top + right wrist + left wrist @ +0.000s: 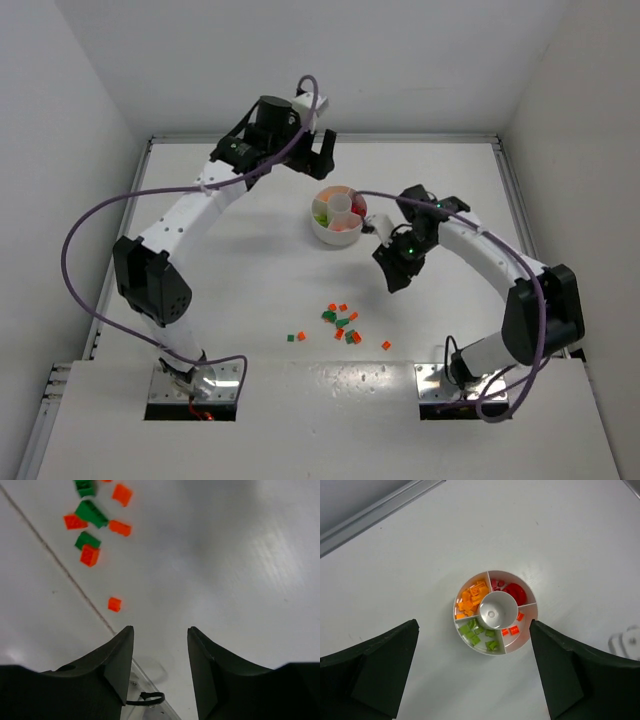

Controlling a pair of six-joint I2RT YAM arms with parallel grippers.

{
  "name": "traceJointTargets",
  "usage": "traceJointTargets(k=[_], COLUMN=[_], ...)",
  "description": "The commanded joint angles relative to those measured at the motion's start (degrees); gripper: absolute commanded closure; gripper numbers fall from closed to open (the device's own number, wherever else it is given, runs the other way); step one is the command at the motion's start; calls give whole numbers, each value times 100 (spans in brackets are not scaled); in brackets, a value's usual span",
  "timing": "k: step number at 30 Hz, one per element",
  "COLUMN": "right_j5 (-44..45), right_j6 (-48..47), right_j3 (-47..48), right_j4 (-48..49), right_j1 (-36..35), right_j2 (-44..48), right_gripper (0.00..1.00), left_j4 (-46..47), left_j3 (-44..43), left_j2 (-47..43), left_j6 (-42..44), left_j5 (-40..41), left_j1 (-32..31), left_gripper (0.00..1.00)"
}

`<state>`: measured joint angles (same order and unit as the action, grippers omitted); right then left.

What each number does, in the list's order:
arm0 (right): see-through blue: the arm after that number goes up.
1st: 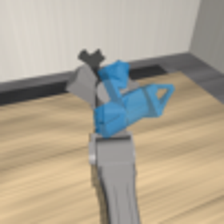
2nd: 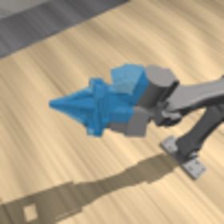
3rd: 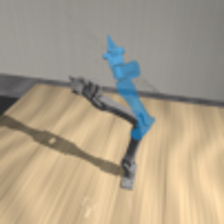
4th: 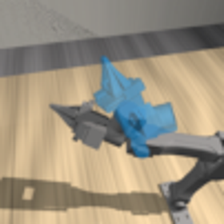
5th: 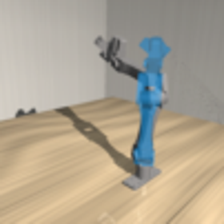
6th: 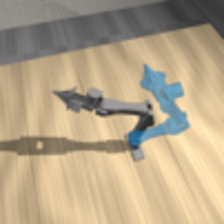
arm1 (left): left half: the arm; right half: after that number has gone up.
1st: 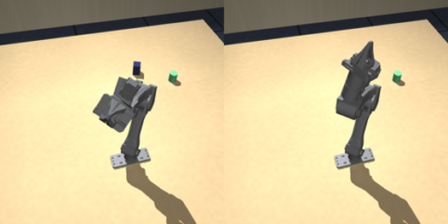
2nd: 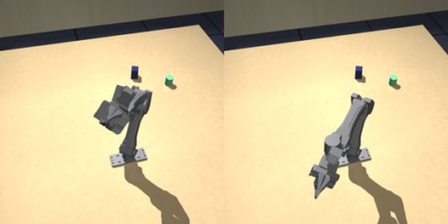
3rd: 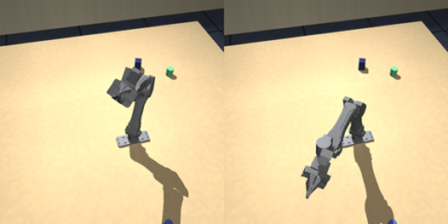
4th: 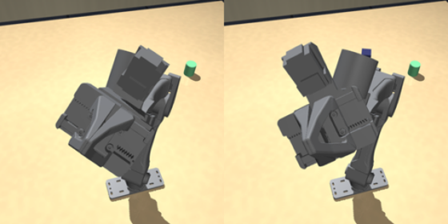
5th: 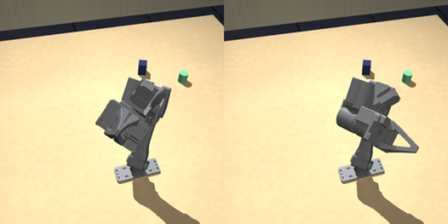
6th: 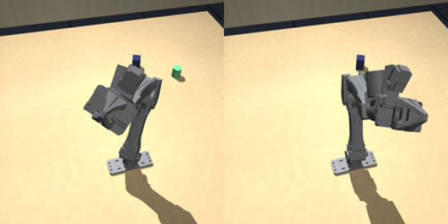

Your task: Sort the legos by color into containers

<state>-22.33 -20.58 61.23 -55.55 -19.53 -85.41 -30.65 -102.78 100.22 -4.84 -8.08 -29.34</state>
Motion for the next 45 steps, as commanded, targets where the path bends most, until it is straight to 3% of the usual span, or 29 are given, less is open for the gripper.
traceJointTargets(k=[1, 9, 14, 17, 30, 36, 40, 45], right_j5=[-71, 762, 1239, 1476, 1240, 1187, 1073, 783], right_j6=[-438, -675, -1614, -1870, -2372, -2644, -3153, -3444], right_j3=[-321, -909, -1499, -1807, -2238, -2712, -2976, -3029], right_j4=[-263, 175, 316, 527, 1406, 2021, 2171, 2118], right_j1=[-769, -2860, -3267, -3382, -3619, -3672, -3672, -3619], right_j2=[182, 129, 375, 428, 621, 1201, 1527, 1527], right_gripper=[52, 51, 43, 38, 38, 43, 56, 57], left_j4=[-2, -63, -336, -397, -397, -397, -397, -397], left_j3=[117, 627, 707, 646, 426, 321, 320, 391], left_j2=[-56, -424, -495, -443, -83, -30, -29, -82], left_j6=[-570, -501, -202, -201, -254, -254, -254, -254], left_j5=[-352, -467, -467, -467, -467, -520, -520, -467], left_j1=[402, 1211, 1396, 1396, 1396, 1396, 1396, 1396], left_gripper=[0, 0, 0, 0, 0, 0, 0, 0])
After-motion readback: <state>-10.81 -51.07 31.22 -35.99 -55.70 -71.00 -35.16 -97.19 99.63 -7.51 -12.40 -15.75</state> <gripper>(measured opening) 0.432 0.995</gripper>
